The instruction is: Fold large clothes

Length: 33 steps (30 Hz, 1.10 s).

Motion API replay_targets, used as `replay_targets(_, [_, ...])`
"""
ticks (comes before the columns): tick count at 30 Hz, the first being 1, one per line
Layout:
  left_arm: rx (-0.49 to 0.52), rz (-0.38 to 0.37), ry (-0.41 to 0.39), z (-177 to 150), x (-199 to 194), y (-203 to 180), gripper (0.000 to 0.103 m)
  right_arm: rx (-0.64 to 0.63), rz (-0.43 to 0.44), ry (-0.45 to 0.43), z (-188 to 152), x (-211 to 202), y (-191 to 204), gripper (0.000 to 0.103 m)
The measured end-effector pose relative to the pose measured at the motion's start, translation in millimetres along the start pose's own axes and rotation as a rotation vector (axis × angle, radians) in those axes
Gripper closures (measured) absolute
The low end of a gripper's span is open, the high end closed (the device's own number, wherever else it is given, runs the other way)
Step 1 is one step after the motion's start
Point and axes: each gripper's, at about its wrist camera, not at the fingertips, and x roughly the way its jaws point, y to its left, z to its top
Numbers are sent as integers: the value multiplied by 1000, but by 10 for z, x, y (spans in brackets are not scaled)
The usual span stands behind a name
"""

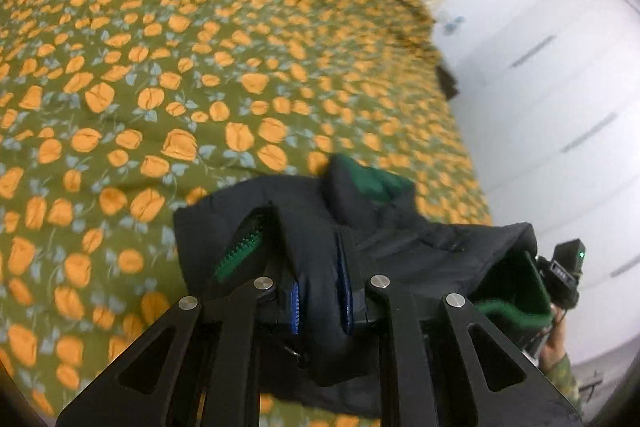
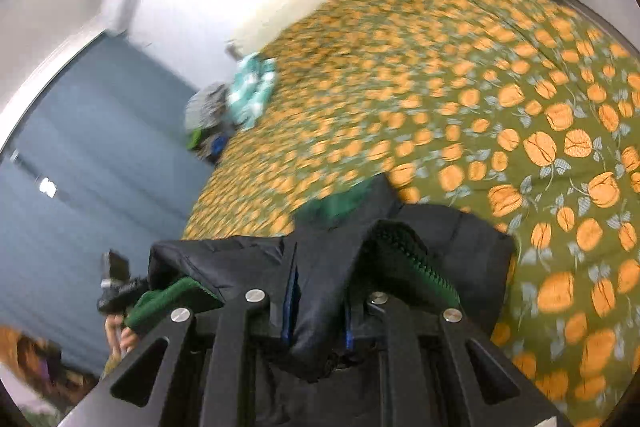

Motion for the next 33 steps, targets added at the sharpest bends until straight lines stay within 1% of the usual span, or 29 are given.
replay_targets(1, [0,13,13,-3,104,50,85,40,-17,7,36,159,-157,85])
replay_targets(2, [-5,42,35,47,297,98,84,79,-29,25,55,317,-306,85])
replay_targets(5, [-7,72,105,87,617,182,81,130,-81,60,61,640,-606,85])
replay_targets(7, [-19,67,152,127,731,221,76,186,-77,63,35,754,-772,85])
replay_targets(8, [-29,58,169,145,740,229,73,210,-71,65,31,796,-834,84])
replay_targets(10, [-59,-4,210,206,725,248,56,247,-64,86,58,883,-925,82])
replay_targets(11, [-78,-54,215,252,684,261,39,258,-50,99,74,902,-943,78])
replay_targets(12, [-92,-93,197,300,606,262,30,265,-32,105,95,902,-968,74])
replay_targets(13, [-99,-118,174,347,533,261,15,274,0,115,123,899,-963,63])
replay_targets(14, [-105,-151,144,401,441,252,7,280,27,119,150,897,-958,49])
replay_targets(15, [-113,-197,109,461,323,254,5,290,68,118,184,872,-938,40])
replay_targets(16, [-115,-215,93,504,289,244,4,290,100,112,215,838,-904,21])
replay_targets(17, [-107,-221,77,525,231,242,3,270,112,93,253,780,-842,7])
replay_targets(18, [-82,-203,64,523,191,233,3,240,108,72,281,707,-757,4])
replay_targets(19, [-44,-166,60,494,186,223,3,202,104,56,306,653,-686,4])
replay_targets(20, [-11,-130,63,451,217,210,3,133,74,46,332,606,-591,4])
replay_targets(21, [46,-73,81,356,289,202,3,67,13,51,349,597,-511,4])
replay_targets(22, [82,-32,99,290,376,214,3,-10,-65,67,336,618,-426,4])
replay_targets(23, [126,23,123,199,478,216,3,-128,-171,104,280,698,-313,4])
replay_targets(24, [182,100,158,62,646,218,3,-207,-229,136,220,777,-256,4])
replay_targets(26, [250,206,205,-120,904,205,4,-342,-339,208,36,1020,-164,4])
replay_targets(27, [278,254,220,-200,1018,195,11,-381,-374,229,-31,1107,-152,4])
replay_targets(28, [293,272,222,-232,1098,200,19,-420,-436,243,-115,1200,-151,8])
replay_targets(29, [298,274,218,-265,1157,175,39,-440,-491,242,-184,1296,-144,36])
replay_targets(30, [284,300,194,-270,1168,138,68,-429,-512,223,-200,1295,-153,51])
replay_targets(31, [275,314,167,-248,1135,112,78,-417,-547,193,-182,1274,-151,69])
replay_targets(32, [263,324,125,-210,1063,83,85,-413,-576,154,-158,1201,-120,80])
replay_targets(33, [236,317,60,-149,942,74,87,-414,-601,92,-106,1116,-57,81])
